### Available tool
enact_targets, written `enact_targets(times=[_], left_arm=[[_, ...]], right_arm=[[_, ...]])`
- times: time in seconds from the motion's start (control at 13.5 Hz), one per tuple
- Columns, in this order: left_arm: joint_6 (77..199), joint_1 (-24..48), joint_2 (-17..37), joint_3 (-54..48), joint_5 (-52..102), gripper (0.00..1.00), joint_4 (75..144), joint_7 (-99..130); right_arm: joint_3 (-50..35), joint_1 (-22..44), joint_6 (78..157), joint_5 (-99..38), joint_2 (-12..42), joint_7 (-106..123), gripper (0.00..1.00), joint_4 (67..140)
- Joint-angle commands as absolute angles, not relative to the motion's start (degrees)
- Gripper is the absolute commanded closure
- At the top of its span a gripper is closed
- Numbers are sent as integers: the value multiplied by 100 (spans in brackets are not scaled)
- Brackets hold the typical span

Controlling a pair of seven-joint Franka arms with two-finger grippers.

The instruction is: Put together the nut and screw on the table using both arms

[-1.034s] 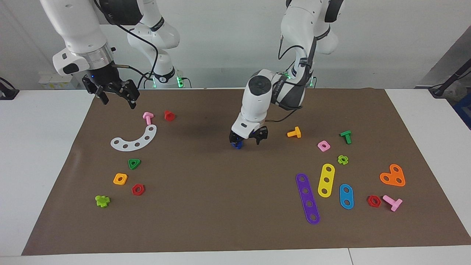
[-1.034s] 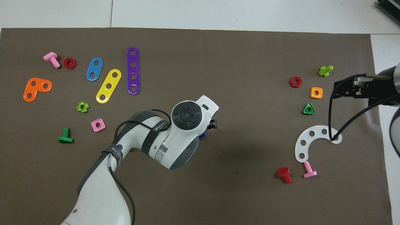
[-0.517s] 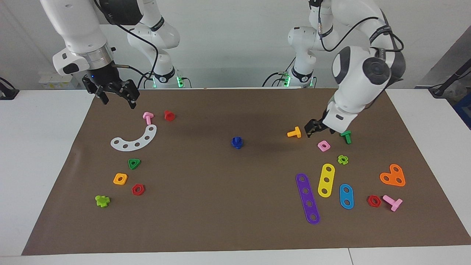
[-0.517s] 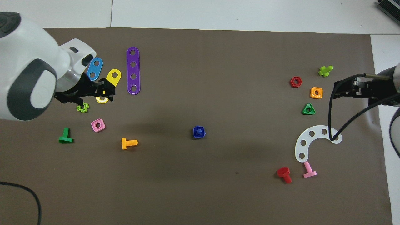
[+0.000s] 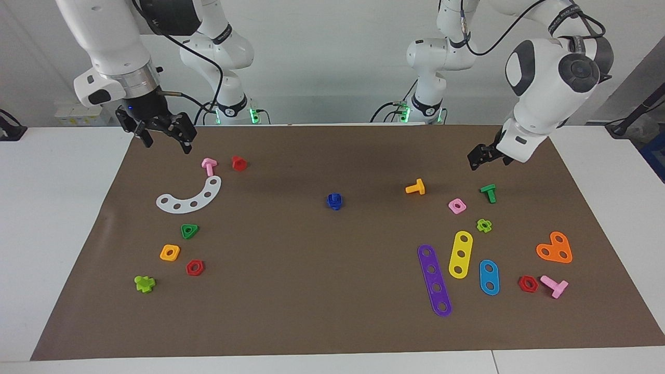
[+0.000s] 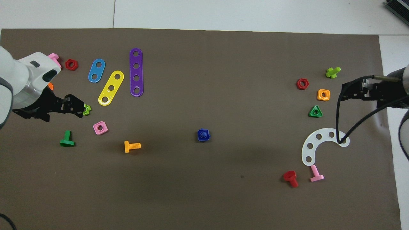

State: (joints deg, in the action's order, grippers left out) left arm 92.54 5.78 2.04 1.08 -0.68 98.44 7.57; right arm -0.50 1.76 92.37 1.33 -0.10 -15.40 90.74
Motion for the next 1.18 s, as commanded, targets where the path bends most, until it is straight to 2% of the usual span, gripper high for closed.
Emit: enact_targets(times=[0.0,0.37,1.11], left_arm=[[9517,475,-9,62,-185,0,9635,597],[10134,439,-18,62,-123,0,9580,589],[9676,439,-158,62,-114,0,9615,17]], right_arm=[[-88,105,9141,-9,26,-1371,0,9009],[-88,105,9141,-9,26,-1371,0,9009],[-88,105,9141,-9,26,-1371,0,9009]])
